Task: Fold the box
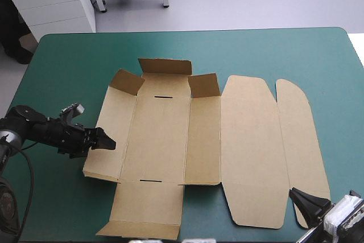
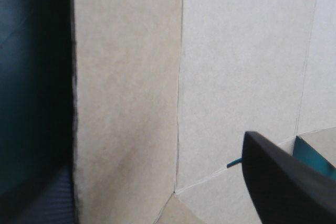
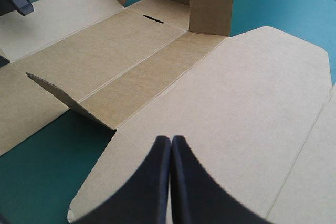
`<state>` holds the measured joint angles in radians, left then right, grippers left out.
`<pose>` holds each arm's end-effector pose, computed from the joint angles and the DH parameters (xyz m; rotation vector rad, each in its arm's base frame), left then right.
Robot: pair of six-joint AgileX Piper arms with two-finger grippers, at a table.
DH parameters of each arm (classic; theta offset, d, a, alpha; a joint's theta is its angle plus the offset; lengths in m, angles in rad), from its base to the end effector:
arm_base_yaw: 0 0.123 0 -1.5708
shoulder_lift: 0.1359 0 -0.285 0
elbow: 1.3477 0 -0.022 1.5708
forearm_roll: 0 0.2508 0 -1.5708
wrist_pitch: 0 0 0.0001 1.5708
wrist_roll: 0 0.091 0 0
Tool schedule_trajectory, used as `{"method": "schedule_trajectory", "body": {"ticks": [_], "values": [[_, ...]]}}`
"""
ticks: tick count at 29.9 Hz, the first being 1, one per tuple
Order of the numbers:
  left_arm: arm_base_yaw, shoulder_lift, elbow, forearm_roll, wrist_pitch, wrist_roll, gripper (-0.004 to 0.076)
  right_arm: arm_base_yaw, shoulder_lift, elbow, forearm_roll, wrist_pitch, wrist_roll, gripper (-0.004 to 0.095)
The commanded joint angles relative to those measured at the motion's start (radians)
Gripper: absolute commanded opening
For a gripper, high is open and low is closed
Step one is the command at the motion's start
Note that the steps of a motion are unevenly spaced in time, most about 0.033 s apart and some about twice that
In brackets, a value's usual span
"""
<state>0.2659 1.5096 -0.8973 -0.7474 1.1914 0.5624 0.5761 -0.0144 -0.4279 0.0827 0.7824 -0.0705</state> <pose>0.2537 0.0095 0.2300 -0.0621 2.8338 -0.9865 0.0058 0.0101 0.2805 -0.5743 1.7533 0.4500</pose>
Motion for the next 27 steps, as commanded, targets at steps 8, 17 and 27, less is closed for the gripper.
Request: {"method": "schedule_trajectory", "body": {"ticks": [8,17,27], "values": [[-0.153,-0.028,-0.026,-0.011,0.1,-0.027,0.0487,-0.002,-0.023,-0.023,0.001,-0.074,-0.009,-0.002],[-0.155,-0.028,-0.026,-0.011,0.1,-0.037,0.0133,-0.002,-0.023,-0.023,0.001,-0.074,-0.009,-0.002],[-0.155,-0.028,-0.028,0.038,0.081,-0.068,-0.001,-0.002,-0.023,-0.023,0.002,-0.074,-0.009,-0.002]]}}
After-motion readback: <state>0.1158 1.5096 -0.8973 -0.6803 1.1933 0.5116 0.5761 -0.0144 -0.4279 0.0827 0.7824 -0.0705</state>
